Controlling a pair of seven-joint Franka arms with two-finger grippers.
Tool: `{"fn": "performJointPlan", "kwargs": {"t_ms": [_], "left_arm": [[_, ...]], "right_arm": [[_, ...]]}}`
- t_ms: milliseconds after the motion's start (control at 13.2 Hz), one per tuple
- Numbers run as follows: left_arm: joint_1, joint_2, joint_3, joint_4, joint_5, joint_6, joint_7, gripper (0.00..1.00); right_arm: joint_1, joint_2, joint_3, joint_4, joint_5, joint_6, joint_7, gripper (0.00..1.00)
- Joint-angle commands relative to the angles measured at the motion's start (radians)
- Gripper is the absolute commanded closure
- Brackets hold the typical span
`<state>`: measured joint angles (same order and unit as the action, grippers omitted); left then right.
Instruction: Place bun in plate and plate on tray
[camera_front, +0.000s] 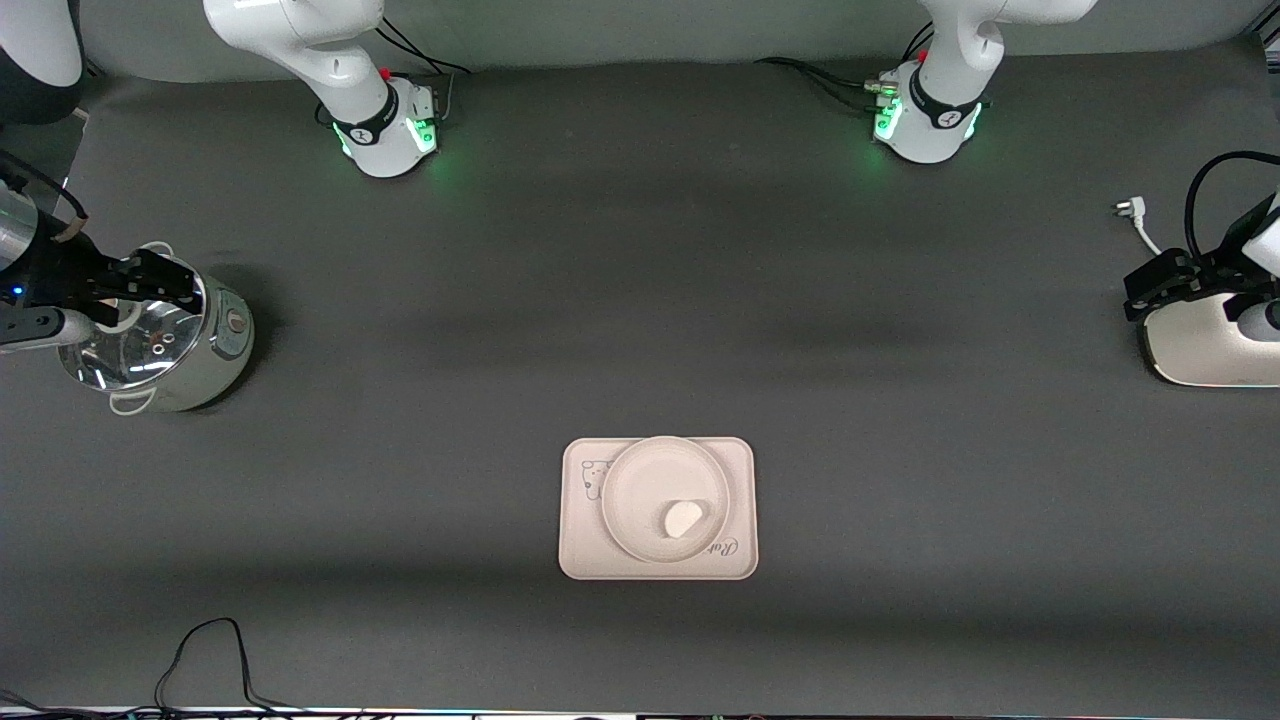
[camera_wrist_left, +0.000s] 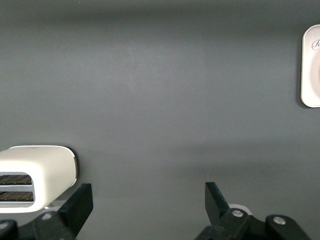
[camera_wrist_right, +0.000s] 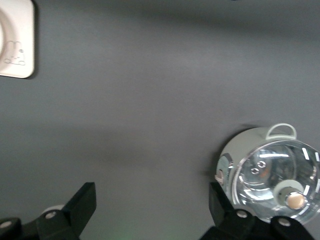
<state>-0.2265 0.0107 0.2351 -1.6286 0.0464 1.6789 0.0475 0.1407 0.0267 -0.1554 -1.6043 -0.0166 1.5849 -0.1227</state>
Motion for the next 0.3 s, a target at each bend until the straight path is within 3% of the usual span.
{"fn": "performJointPlan", "kwargs": {"t_ms": [0,227], "left_arm": [[-0.004,-0.005,0.004,0.013,0.000,-0.027,0.011,0.00],[-0.004,-0.005,0.004,0.013,0.000,-0.027,0.011,0.00]], "right_arm": [[0.010,-0.008,-0.001,0.004,-0.036,0.001,-0.009,0.00],[0.010,-0.008,-0.001,0.004,-0.034,0.001,-0.005,0.00]]}}
